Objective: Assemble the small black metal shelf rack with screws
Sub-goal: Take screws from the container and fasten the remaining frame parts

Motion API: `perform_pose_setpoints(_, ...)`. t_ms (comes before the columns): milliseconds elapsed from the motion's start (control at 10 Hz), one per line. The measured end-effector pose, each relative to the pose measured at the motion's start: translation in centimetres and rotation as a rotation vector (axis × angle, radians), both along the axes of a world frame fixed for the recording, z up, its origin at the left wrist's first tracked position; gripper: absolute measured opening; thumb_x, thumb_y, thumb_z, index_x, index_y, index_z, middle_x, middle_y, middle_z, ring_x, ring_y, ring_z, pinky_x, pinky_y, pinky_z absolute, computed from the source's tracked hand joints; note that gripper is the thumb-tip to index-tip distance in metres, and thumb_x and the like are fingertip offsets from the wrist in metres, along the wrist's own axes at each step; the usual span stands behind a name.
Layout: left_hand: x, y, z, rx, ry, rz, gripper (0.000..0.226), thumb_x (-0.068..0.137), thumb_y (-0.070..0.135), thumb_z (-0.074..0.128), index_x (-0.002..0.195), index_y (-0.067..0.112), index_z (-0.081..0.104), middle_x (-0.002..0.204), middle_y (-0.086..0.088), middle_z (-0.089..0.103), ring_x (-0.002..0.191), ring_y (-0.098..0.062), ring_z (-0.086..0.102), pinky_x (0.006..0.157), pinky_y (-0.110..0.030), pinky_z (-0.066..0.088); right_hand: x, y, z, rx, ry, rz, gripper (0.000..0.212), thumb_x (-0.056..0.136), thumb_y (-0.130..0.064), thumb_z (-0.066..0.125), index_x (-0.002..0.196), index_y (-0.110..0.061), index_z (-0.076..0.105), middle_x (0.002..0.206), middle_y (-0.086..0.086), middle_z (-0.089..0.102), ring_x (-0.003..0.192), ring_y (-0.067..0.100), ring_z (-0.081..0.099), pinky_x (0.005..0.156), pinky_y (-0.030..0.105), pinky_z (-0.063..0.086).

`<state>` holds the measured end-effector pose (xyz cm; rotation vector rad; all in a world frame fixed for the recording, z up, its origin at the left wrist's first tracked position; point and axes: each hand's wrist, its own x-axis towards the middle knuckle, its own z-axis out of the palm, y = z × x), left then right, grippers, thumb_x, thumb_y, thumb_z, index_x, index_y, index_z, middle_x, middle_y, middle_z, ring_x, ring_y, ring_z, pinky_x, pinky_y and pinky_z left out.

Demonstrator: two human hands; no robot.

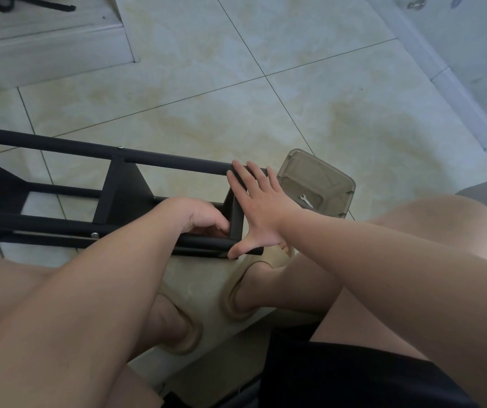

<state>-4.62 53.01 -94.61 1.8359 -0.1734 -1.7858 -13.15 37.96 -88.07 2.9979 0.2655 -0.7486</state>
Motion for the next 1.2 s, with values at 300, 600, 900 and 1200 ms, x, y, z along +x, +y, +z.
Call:
perform_pose_setpoints(300,0.03,-0.20,0.20,0.010,-0.036,0.027,0.018,0.081,0.008,0.066,0.064,0.013,0.072,0.063,-0.005,0.067,0.057,-0.019,0.063,0.063,-0.028,0.048,0.00,0.06,0.13,-0.001,0.005,0.000,0.156,0.053,-0.099,0.055,0.160,-0.008,-0.013,0.167,0.013,-0.021,0.153,0.037,-0.018,0.123,0.059,-0.003)
perform_pose_setpoints(600,0.08,-0.77,0.69,-0.042,-0.065,0.046,0.026,0.079,-0.004,0.064,0.104,-0.007,0.072,0.084,-0.019,0.069,0.084,-0.034,0.066,0.092,-0.045,0.054,-0.05,0.05,0.10,-0.005,-0.005,0.004,0.156,0.053,-0.100,0.054,0.160,-0.007,-0.011,0.167,0.014,-0.018,0.153,0.037,-0.016,0.123,0.058,-0.004)
perform_pose_setpoints(900,-0.15,-0.42,0.31,-0.113,-0.042,0.051,0.022,0.083,-0.008,0.059,0.099,-0.001,0.072,0.087,-0.016,0.071,0.083,-0.030,0.067,0.081,-0.036,0.054,-0.15,0.08,0.05,-0.008,-0.004,0.003,0.156,0.053,-0.100,0.054,0.160,-0.007,-0.012,0.167,0.014,-0.019,0.153,0.037,-0.016,0.123,0.058,-0.004)
perform_pose_setpoints(1200,-0.09,-0.20,-0.11,-0.149,-0.002,0.049,0.023,0.083,-0.009,0.058,0.099,0.000,0.071,0.091,-0.019,0.070,0.085,-0.031,0.067,0.083,-0.038,0.052,-0.28,0.04,-0.06,0.001,-0.010,0.006,0.156,0.052,-0.100,0.053,0.160,-0.007,-0.011,0.167,0.014,-0.018,0.154,0.038,-0.015,0.123,0.058,-0.005)
